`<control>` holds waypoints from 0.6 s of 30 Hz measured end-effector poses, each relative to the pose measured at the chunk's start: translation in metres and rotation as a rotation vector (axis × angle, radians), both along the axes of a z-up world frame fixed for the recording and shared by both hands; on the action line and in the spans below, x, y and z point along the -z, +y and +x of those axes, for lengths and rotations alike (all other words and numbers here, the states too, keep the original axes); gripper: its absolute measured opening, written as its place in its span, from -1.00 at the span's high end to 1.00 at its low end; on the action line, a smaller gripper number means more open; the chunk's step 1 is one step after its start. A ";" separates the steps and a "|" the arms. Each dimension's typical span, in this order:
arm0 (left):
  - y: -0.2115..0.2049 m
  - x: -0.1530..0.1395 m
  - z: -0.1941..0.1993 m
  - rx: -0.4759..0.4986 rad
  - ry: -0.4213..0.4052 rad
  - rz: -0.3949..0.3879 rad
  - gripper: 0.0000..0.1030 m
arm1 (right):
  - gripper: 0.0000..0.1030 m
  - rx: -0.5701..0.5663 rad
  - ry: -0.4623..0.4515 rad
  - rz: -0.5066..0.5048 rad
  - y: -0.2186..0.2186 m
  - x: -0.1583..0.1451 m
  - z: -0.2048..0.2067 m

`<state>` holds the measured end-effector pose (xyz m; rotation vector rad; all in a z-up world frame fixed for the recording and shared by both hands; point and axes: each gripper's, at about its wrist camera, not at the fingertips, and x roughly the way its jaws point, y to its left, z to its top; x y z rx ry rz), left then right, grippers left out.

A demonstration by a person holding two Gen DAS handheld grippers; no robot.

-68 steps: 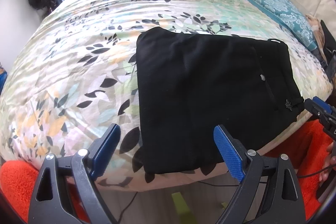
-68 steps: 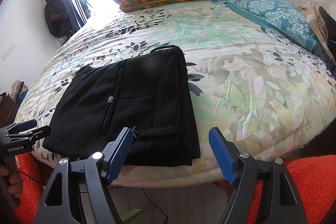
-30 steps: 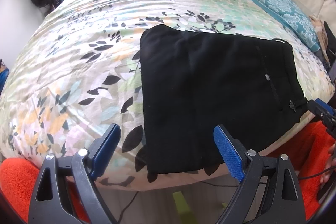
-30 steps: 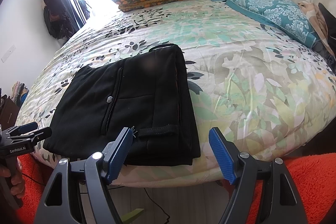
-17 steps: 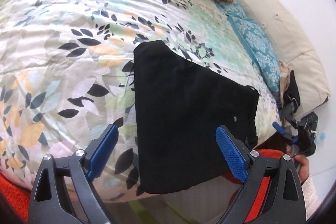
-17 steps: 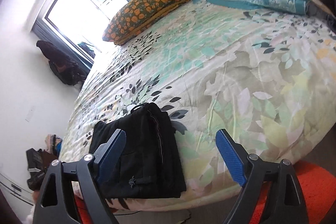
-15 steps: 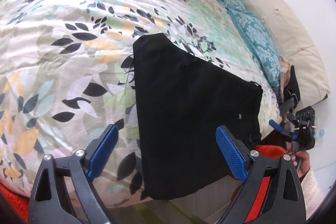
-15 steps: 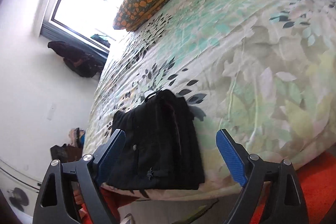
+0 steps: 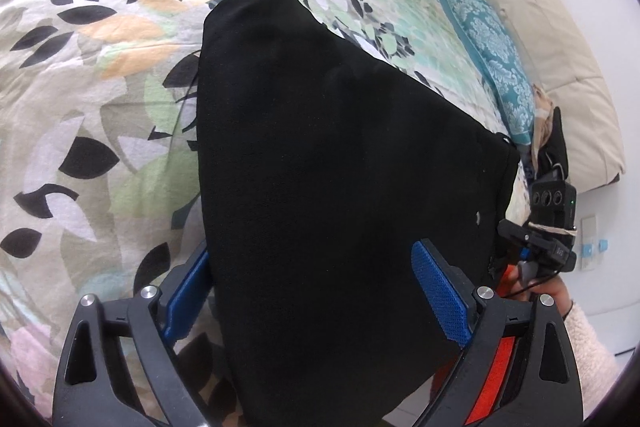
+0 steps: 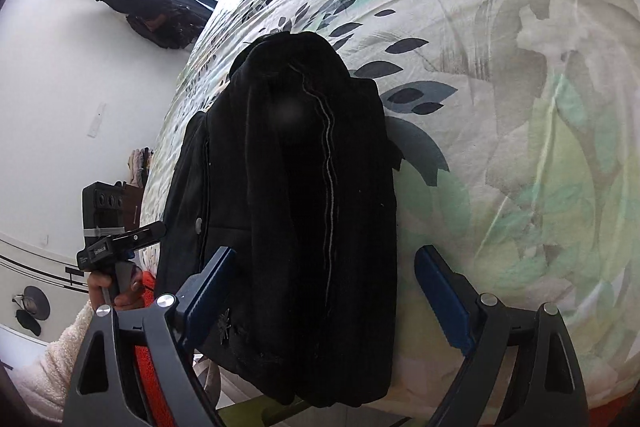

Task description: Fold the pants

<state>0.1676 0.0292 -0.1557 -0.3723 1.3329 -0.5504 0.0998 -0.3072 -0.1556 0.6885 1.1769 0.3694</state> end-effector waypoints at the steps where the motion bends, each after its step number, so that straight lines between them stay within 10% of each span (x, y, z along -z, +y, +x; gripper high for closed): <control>1: -0.002 0.000 0.000 -0.008 -0.002 0.005 -0.84 | -0.82 0.003 -0.004 0.014 0.001 0.001 0.002; 16: -0.004 -0.005 -0.013 -0.031 -0.029 0.089 -0.50 | -0.84 -0.051 -0.007 0.037 0.037 0.004 0.010; 18: -0.004 -0.010 -0.016 -0.040 -0.049 0.088 0.18 | -0.83 -0.085 -0.002 0.037 0.044 0.005 0.015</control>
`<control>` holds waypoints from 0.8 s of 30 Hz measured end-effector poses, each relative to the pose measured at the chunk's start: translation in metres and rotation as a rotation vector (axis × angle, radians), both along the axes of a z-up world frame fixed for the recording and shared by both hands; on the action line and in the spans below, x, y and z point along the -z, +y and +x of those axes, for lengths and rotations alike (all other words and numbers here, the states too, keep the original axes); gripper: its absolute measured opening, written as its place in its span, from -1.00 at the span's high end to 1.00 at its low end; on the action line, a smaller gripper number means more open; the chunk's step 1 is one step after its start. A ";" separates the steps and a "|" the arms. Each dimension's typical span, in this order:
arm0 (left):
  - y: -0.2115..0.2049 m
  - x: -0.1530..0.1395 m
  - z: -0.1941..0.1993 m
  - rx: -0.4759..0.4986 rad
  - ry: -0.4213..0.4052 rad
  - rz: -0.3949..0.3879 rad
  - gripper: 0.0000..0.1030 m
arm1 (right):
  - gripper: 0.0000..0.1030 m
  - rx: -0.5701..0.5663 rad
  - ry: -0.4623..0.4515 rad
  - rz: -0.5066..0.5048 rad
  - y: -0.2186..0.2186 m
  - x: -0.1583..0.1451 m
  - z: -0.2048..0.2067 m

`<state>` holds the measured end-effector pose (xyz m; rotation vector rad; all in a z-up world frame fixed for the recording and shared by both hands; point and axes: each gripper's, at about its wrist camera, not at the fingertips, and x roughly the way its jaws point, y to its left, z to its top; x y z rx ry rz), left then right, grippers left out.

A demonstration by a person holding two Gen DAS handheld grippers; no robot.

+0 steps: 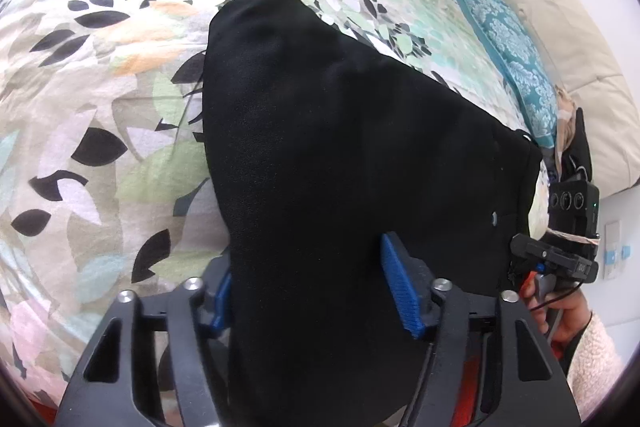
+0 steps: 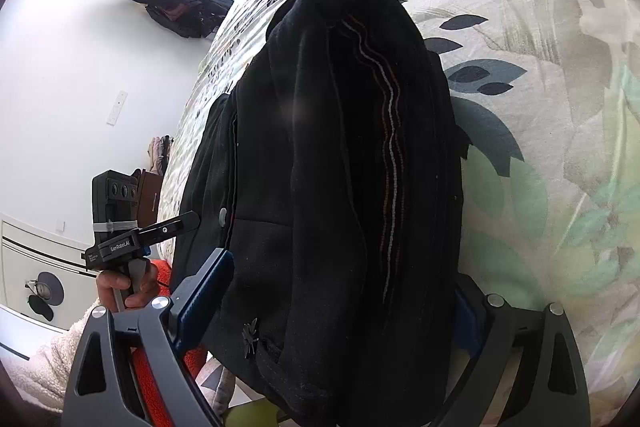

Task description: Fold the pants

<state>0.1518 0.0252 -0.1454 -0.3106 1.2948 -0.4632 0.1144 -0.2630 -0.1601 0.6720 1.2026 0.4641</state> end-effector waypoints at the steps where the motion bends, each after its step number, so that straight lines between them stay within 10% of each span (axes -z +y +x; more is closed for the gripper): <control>1: 0.000 -0.006 -0.001 -0.008 -0.019 -0.001 0.40 | -0.65 -0.035 -0.014 -0.002 0.007 -0.002 0.002; 5: 0.009 -0.048 -0.008 -0.018 -0.080 -0.077 0.60 | 0.14 -0.072 -0.107 -0.016 0.020 -0.027 -0.005; 15: 0.056 -0.152 0.037 -0.116 -0.289 -0.123 0.60 | 0.20 -0.099 -0.323 -0.007 0.063 -0.121 0.072; 22: 0.088 -0.083 0.072 -0.206 -0.212 0.006 0.55 | 0.19 -0.148 -0.213 -0.056 0.101 -0.073 0.139; 24: 0.093 -0.037 0.080 -0.228 -0.126 0.124 0.25 | 0.06 -0.142 -0.131 -0.109 0.107 -0.037 0.150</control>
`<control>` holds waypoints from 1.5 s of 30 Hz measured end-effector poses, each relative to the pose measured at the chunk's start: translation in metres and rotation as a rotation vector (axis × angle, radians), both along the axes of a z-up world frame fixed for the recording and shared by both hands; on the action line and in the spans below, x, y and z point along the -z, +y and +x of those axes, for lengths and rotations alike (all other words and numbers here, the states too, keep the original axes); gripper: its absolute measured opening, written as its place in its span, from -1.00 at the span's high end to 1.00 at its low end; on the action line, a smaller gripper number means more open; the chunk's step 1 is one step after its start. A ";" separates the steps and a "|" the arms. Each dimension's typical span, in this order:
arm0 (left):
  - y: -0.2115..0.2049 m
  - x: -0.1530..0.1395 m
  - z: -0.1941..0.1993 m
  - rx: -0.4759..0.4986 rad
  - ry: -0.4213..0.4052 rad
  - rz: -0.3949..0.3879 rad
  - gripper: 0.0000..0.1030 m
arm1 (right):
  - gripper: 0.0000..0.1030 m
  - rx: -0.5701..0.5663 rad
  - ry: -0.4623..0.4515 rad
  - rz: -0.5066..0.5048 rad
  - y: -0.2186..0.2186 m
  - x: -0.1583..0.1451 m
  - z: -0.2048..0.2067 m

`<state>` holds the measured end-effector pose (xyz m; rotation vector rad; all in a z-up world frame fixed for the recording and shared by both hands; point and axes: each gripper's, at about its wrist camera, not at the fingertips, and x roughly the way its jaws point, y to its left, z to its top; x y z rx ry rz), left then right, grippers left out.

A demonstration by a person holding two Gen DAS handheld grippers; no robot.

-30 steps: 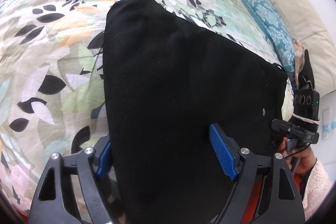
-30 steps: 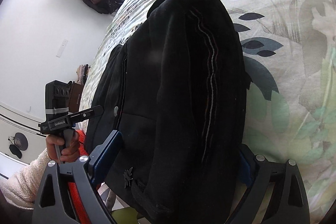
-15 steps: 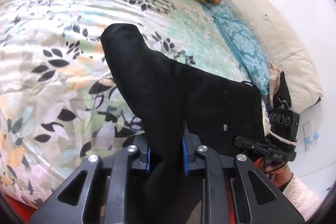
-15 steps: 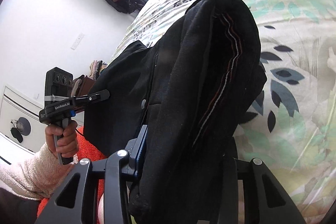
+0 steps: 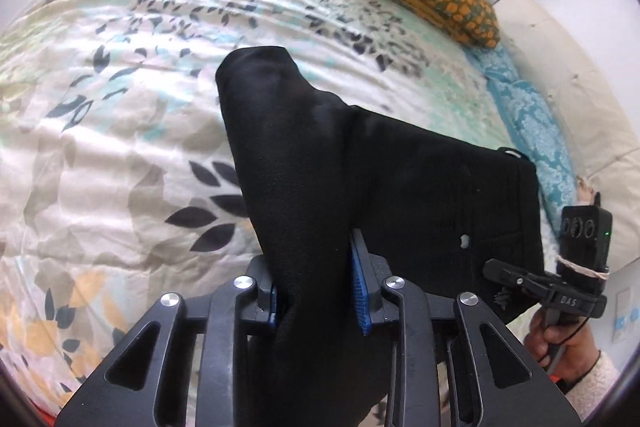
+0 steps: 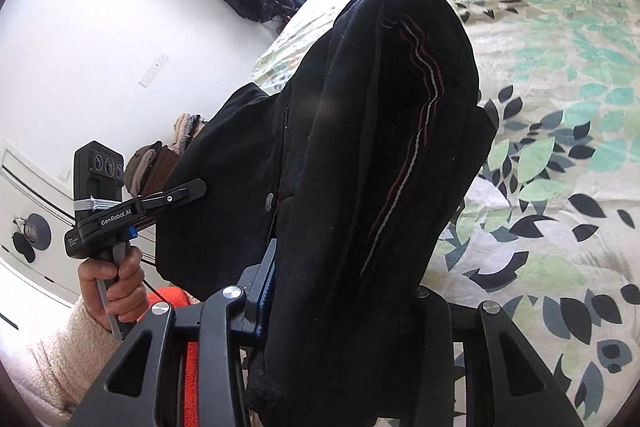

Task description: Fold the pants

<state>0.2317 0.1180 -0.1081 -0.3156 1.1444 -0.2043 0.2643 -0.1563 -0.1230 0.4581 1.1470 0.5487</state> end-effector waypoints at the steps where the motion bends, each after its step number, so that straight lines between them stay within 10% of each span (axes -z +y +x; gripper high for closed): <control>1: 0.003 0.019 0.001 -0.032 0.051 0.100 0.16 | -0.14 0.018 0.043 -0.076 0.004 0.017 0.002; 4: 0.017 0.015 -0.025 -0.090 -0.014 0.164 -0.22 | -0.99 0.121 0.065 -0.186 -0.010 0.035 -0.013; 7: 0.011 -0.027 -0.061 -0.106 -0.159 0.256 -0.77 | -1.00 0.212 -0.033 -0.249 -0.038 0.007 -0.050; 15: -0.054 -0.123 -0.142 -0.116 -0.429 0.414 -0.96 | -1.00 0.256 -0.237 -0.611 -0.026 -0.110 -0.133; 21: -0.069 -0.144 -0.180 -0.146 -0.354 0.473 -0.96 | -1.00 0.283 -0.343 -0.588 0.022 -0.163 -0.199; 45: -0.071 -0.136 -0.224 -0.043 -0.231 0.426 -0.96 | -1.00 0.279 -0.323 -0.630 0.066 -0.176 -0.239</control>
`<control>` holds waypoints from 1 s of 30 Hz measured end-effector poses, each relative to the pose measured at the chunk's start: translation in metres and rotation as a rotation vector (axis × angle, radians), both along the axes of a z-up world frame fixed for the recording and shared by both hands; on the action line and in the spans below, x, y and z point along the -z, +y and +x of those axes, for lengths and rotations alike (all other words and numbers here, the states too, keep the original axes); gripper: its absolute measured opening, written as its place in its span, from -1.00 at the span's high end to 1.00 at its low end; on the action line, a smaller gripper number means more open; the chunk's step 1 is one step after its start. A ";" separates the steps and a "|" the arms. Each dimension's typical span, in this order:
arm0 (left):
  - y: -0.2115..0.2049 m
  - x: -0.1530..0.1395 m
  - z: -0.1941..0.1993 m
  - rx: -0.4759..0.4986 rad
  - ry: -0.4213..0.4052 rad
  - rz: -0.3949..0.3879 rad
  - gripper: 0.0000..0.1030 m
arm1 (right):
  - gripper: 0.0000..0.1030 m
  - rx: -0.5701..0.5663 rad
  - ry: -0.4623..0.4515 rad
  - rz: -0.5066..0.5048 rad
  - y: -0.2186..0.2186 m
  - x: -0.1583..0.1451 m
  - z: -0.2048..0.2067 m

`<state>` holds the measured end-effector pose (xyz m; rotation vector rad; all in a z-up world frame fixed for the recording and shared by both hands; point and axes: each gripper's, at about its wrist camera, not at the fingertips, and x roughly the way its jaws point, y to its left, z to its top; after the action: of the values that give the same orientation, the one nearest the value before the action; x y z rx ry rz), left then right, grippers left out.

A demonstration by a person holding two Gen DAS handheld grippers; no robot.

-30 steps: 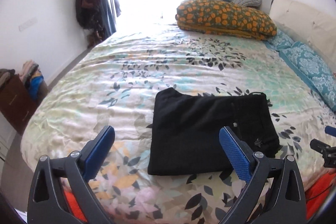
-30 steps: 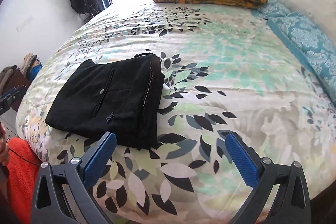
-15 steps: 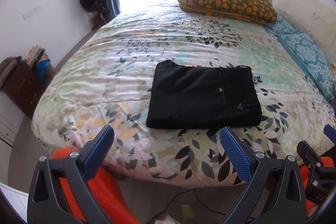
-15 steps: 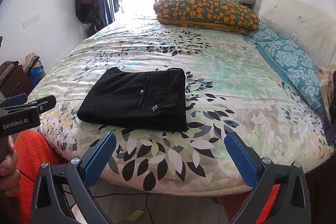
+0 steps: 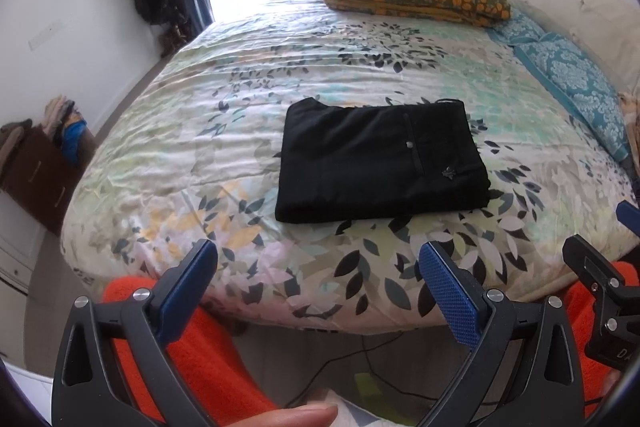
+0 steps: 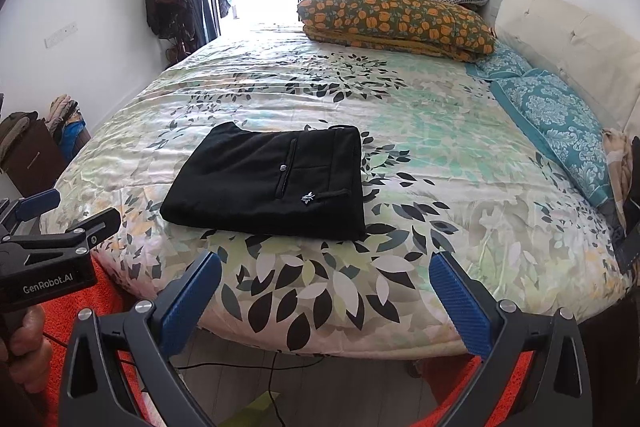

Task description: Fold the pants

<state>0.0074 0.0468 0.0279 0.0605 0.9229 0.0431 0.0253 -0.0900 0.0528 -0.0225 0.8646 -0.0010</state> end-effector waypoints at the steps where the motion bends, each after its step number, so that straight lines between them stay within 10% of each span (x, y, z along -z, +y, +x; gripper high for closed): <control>1: 0.000 0.000 0.000 0.000 0.010 0.000 -0.96 | -1.00 -0.004 0.001 -0.001 0.002 -0.001 -0.001; 30: -0.001 -0.008 -0.007 0.029 0.034 -0.018 -0.97 | -1.00 0.011 0.058 -0.008 0.016 -0.005 0.000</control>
<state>0.0000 0.0460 0.0357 0.0582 0.9565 0.0075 0.0257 -0.0738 0.0581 -0.0254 0.9227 -0.0137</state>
